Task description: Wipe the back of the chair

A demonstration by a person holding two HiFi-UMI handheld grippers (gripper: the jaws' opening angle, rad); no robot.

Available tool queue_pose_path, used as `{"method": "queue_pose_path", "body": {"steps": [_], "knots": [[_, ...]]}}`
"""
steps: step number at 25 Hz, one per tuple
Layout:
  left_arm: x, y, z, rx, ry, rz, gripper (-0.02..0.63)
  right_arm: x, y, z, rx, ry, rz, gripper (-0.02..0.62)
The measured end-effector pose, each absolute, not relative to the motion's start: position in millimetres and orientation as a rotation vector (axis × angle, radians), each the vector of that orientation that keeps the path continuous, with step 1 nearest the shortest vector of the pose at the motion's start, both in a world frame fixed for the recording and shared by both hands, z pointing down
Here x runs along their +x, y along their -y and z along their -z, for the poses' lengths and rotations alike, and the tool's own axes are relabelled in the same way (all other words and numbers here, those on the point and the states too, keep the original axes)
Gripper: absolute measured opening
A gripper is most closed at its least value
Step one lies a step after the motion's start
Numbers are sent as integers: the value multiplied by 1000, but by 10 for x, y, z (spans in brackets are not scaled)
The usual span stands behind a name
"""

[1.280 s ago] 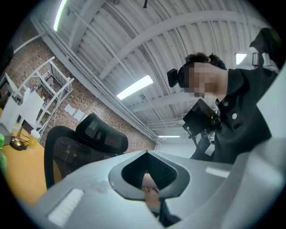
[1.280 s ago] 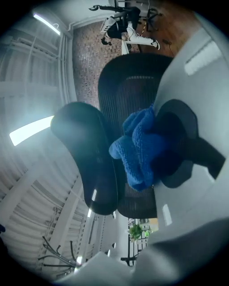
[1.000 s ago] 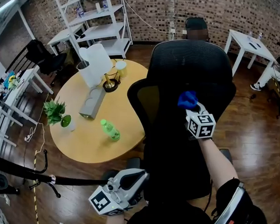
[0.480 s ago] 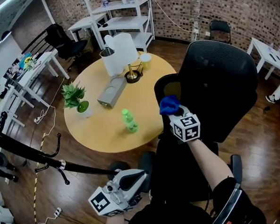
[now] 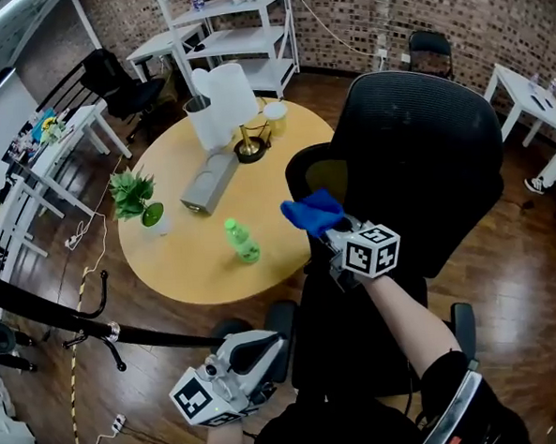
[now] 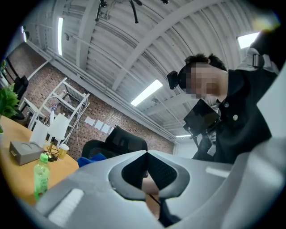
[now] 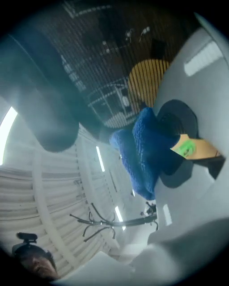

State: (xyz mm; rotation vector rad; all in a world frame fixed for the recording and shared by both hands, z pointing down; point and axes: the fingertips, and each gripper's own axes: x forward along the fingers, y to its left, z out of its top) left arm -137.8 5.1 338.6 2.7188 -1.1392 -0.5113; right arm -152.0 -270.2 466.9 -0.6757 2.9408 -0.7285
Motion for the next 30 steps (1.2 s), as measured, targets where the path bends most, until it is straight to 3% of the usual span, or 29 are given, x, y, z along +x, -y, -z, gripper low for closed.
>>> {"method": "queue_pose_path", "body": {"steps": [18,30], "knots": [[-29,650,-3452,2798,701,464,-2,1239,3269,-5267,-1365,-2689,766,54],[403,848,-3483,2810,558,470,-2,2655,3286,-5432,-1705,-2549,735,52]]}}
